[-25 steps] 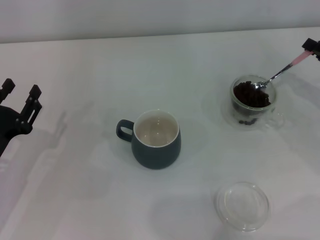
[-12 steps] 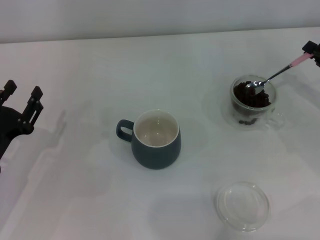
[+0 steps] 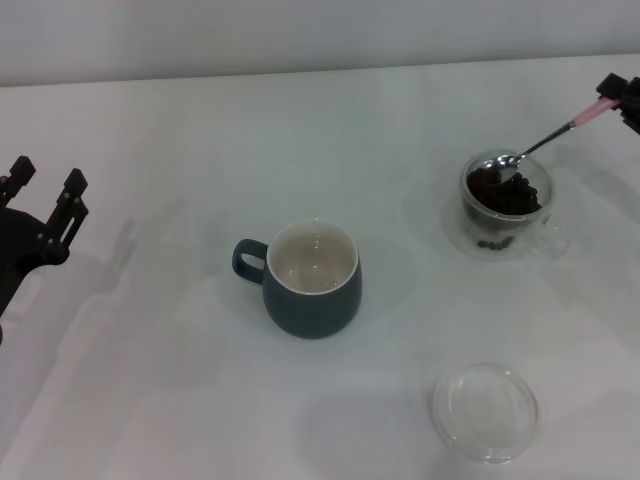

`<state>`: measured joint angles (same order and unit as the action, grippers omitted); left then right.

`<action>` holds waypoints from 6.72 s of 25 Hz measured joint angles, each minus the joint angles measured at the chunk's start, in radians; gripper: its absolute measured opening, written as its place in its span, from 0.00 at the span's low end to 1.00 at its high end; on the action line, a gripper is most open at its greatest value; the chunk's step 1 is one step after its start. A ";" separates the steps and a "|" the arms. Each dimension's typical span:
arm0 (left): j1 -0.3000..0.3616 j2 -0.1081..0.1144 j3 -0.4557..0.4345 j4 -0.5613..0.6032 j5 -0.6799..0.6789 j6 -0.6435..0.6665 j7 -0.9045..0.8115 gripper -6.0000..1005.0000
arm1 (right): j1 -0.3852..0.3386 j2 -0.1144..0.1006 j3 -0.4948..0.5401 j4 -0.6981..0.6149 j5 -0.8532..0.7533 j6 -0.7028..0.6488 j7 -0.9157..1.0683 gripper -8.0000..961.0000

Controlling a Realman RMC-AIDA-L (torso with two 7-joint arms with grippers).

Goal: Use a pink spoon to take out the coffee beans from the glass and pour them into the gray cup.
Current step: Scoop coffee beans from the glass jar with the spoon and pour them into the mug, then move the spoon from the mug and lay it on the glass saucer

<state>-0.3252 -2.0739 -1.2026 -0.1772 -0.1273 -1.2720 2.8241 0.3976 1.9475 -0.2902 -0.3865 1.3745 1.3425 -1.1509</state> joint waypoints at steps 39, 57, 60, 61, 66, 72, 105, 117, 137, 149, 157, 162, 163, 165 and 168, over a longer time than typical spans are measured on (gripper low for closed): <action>0.014 -0.004 0.005 0.002 0.005 0.025 -0.003 0.59 | 0.101 0.067 -0.153 0.078 -0.003 0.075 -0.023 0.17; 0.014 -0.005 0.008 0.002 0.002 0.039 -0.006 0.59 | 0.207 0.074 -0.242 0.180 -0.003 0.079 -0.225 0.17; 0.014 -0.006 0.008 0.001 0.005 0.039 -0.006 0.59 | 0.214 0.075 -0.267 0.180 -0.001 0.075 -0.302 0.17; 0.014 -0.006 0.008 0.001 0.006 0.039 -0.006 0.59 | 0.214 0.075 -0.269 0.179 0.000 0.072 -0.331 0.17; 0.014 -0.006 0.008 0.002 0.008 0.039 -0.006 0.59 | 0.206 0.071 -0.269 0.169 0.000 0.071 -0.438 0.17; 0.008 -0.006 0.008 0.002 0.008 0.039 -0.007 0.59 | 0.206 0.072 -0.263 0.169 0.001 0.132 -0.504 0.17; -0.002 -0.006 0.005 -0.009 0.001 0.068 -0.006 0.59 | 0.051 0.049 -0.256 0.088 0.208 0.383 -0.326 0.17; 0.002 -0.006 0.001 -0.005 0.002 0.068 -0.001 0.59 | -0.091 0.015 -0.290 -0.027 0.201 0.396 -0.352 0.17; -0.015 -0.002 -0.002 -0.003 0.000 0.092 0.000 0.59 | -0.180 -0.051 -0.321 -0.018 -0.003 0.397 -0.398 0.17; -0.018 -0.004 -0.002 -0.007 0.000 0.094 0.000 0.59 | -0.185 -0.033 -0.333 -0.018 -0.034 0.388 -0.463 0.17; -0.011 -0.007 -0.002 -0.007 0.001 0.094 0.000 0.59 | -0.176 -0.019 -0.335 -0.017 -0.076 0.356 -0.478 0.17; -0.010 -0.006 -0.002 -0.007 0.001 0.094 0.000 0.59 | -0.175 -0.014 -0.337 -0.011 -0.077 0.349 -0.472 0.17; -0.010 -0.006 -0.002 -0.007 0.002 0.094 0.000 0.59 | -0.175 -0.014 -0.337 -0.008 -0.077 0.347 -0.472 0.17; -0.009 -0.006 -0.002 -0.007 0.002 0.094 0.000 0.59 | -0.175 -0.013 -0.338 0.001 -0.077 0.339 -0.471 0.17; -0.009 -0.006 -0.002 -0.007 0.002 0.094 0.000 0.59 | -0.175 -0.013 -0.342 0.016 -0.077 0.330 -0.471 0.18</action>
<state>-0.3344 -2.0800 -1.2041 -0.1841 -0.1257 -1.1781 2.8241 0.2225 1.9345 -0.6318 -0.3702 1.2972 1.6721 -1.6218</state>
